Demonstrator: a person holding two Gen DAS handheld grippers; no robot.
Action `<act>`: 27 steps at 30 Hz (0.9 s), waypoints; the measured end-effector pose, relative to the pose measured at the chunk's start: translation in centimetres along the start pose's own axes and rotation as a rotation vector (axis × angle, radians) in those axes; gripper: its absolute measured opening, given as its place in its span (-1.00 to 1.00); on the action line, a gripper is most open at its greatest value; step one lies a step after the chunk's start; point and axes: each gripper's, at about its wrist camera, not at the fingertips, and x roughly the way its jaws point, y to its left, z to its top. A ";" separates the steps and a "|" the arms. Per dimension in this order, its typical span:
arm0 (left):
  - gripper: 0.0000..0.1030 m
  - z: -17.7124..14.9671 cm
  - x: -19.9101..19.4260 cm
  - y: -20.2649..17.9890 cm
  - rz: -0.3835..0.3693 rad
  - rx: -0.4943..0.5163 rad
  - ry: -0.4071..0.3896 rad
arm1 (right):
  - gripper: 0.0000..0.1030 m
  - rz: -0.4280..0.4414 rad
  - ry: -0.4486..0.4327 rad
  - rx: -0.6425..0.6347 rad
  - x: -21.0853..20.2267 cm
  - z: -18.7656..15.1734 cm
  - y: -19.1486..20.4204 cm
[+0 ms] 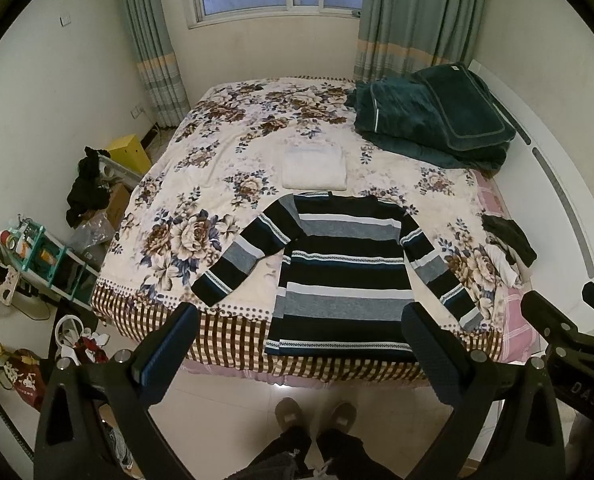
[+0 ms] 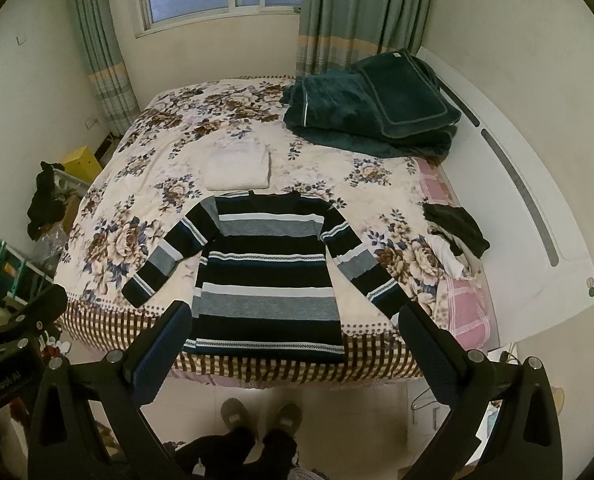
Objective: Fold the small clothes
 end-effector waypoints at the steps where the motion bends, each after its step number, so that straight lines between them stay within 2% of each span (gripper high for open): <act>1: 1.00 0.1 0.0 0.0 0.000 0.000 0.000 | 1.00 -0.001 0.000 0.000 0.0 0.0 0.0; 18: 1.00 1.3 -0.4 0.2 -0.005 -0.001 -0.003 | 1.00 -0.005 -0.005 0.002 -0.1 0.1 0.1; 20: 1.00 1.2 -0.4 0.2 -0.006 -0.001 -0.004 | 1.00 -0.003 -0.006 -0.003 -1.3 -0.1 0.5; 27: 1.00 1.7 -0.9 -0.5 -0.010 0.000 -0.004 | 1.00 -0.002 -0.009 -0.006 -1.4 -0.1 0.6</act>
